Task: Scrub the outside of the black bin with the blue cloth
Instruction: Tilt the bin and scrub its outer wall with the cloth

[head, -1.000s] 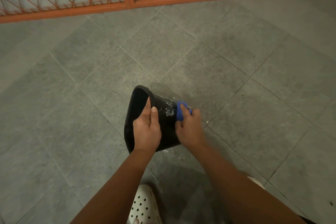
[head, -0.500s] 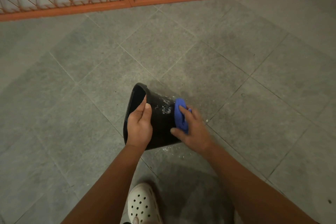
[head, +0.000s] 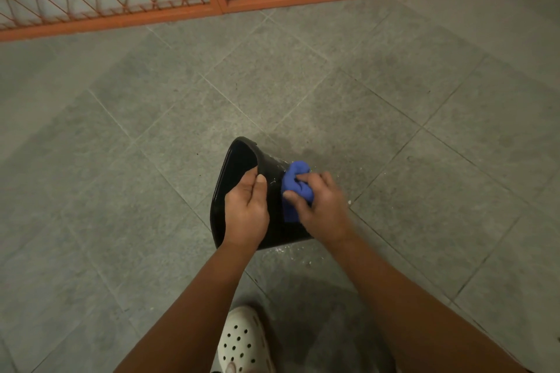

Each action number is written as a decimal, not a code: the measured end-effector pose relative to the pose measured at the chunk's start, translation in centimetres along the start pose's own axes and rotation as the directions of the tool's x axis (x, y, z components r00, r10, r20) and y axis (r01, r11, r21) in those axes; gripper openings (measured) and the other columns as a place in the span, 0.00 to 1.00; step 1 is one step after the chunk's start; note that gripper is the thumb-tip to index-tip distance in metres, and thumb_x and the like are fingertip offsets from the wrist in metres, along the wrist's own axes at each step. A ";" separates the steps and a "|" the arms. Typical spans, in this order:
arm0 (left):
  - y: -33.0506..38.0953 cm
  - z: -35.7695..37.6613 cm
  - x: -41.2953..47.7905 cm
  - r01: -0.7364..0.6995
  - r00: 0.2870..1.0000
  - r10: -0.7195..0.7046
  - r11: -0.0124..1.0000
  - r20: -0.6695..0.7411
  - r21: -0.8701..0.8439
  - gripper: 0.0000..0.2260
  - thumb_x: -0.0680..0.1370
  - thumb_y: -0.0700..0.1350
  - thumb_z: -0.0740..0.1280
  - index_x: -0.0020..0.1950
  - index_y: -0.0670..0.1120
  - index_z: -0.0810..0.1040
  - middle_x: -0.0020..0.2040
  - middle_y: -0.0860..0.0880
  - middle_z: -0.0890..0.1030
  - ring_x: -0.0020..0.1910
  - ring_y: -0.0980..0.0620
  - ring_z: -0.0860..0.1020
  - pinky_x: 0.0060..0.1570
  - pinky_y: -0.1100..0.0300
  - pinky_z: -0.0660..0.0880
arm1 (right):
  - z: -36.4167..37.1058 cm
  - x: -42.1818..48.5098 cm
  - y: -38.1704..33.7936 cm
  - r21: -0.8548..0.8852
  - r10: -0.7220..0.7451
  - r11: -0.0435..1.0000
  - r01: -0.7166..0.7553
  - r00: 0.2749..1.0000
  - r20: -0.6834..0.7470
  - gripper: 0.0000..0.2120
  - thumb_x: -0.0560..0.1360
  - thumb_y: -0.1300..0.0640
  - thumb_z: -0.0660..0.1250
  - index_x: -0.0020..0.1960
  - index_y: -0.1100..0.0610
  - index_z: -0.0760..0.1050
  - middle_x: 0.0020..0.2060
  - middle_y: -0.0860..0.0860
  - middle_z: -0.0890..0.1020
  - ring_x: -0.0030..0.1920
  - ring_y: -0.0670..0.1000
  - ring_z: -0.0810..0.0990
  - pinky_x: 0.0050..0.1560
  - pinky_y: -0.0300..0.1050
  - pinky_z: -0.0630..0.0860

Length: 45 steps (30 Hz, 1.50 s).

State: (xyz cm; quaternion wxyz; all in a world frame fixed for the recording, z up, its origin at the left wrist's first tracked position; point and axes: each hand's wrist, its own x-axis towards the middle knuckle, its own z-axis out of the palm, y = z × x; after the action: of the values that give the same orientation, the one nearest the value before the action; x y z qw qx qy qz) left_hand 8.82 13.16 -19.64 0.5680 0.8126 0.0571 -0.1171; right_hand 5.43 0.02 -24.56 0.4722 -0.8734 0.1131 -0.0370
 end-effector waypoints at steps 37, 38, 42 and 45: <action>-0.1 -0.5 0.4 -0.016 0.998 0.020 0.998 -0.062 0.056 0.10 0.82 0.41 0.58 0.57 0.49 0.77 0.47 0.55 0.81 0.48 0.62 0.80 0.48 0.67 0.77 | 0.2 -0.4 3.3 -0.074 -0.321 0.945 0.320 0.947 0.000 0.27 0.72 0.53 0.66 0.68 0.63 0.66 0.58 0.59 0.73 0.57 0.53 0.72 0.59 0.44 0.71; -0.2 -0.4 0.4 -0.022 0.998 0.025 0.998 -0.059 0.059 0.10 0.82 0.41 0.58 0.56 0.48 0.78 0.47 0.54 0.82 0.47 0.61 0.80 0.48 0.66 0.77 | 0.6 -0.2 2.9 -0.102 -0.343 0.934 0.341 0.939 0.002 0.27 0.74 0.53 0.64 0.69 0.64 0.66 0.57 0.59 0.73 0.55 0.52 0.72 0.58 0.40 0.69; -0.3 -0.4 0.1 -0.051 0.996 0.057 0.996 -0.073 0.079 0.10 0.82 0.41 0.58 0.56 0.44 0.78 0.45 0.49 0.83 0.45 0.56 0.81 0.49 0.58 0.78 | 1.0 1.7 2.1 -0.071 -0.170 0.983 0.170 0.985 0.015 0.29 0.76 0.47 0.61 0.70 0.64 0.62 0.56 0.59 0.75 0.55 0.52 0.75 0.58 0.43 0.72; -0.2 -0.1 -0.1 -0.090 0.993 0.097 0.991 -0.063 0.099 0.11 0.82 0.42 0.58 0.58 0.44 0.78 0.44 0.49 0.82 0.44 0.54 0.81 0.47 0.57 0.79 | 0.7 1.3 2.3 0.009 0.020 1.000 -0.019 0.998 -0.052 0.27 0.73 0.51 0.68 0.65 0.64 0.65 0.55 0.58 0.75 0.53 0.53 0.77 0.53 0.51 0.78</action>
State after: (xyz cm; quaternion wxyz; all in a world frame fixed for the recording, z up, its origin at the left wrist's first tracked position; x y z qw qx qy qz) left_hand 8.73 13.35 -19.78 0.5308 0.8443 0.0326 -0.0653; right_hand 6.41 -0.88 -26.94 0.4733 -0.8689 0.1337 -0.0556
